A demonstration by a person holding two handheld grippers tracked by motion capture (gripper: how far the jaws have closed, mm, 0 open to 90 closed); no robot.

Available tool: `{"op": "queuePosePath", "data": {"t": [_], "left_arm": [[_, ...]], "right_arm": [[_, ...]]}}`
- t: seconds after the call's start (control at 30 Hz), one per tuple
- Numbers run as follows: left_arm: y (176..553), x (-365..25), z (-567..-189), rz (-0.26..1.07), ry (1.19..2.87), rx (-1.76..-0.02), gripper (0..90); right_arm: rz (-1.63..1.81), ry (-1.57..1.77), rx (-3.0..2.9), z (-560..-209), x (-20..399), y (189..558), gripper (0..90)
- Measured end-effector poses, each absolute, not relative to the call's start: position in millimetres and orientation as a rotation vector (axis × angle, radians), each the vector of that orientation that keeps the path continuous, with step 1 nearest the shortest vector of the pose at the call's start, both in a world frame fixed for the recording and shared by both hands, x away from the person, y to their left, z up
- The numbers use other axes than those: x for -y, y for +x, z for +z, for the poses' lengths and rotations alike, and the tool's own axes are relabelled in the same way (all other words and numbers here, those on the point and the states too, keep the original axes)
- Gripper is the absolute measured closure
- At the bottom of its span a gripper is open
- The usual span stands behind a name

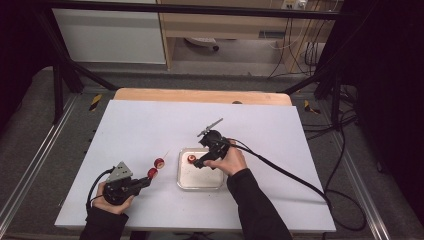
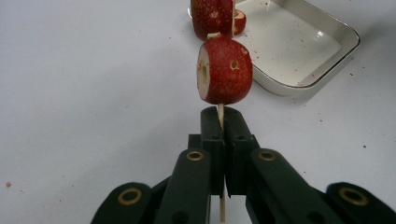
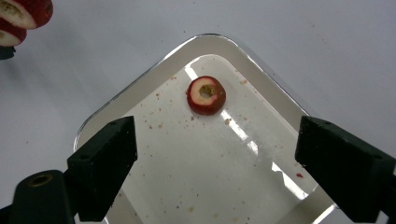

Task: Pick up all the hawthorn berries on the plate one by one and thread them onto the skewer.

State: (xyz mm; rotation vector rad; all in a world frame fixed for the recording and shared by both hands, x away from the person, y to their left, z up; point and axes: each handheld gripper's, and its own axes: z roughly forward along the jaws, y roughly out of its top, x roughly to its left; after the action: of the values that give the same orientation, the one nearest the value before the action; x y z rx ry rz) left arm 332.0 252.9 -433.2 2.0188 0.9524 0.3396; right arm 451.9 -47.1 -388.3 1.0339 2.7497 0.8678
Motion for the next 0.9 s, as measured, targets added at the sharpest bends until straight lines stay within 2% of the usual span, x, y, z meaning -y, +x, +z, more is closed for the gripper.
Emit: {"op": "queuePosePath", "data": {"t": [0.43, 0.9], "left_arm": [[333, -253, -434, 0.338, 2.026, -0.957, 88.0], [334, -251, -435, 0.33, 2.036, -0.953, 87.9]], "right_arm": [[0.72, 1.051, -2.847, -397, 13, 480, 35.2], [0.65, 1.138, -2.918, -410, 3, 495, 49.4]]}}
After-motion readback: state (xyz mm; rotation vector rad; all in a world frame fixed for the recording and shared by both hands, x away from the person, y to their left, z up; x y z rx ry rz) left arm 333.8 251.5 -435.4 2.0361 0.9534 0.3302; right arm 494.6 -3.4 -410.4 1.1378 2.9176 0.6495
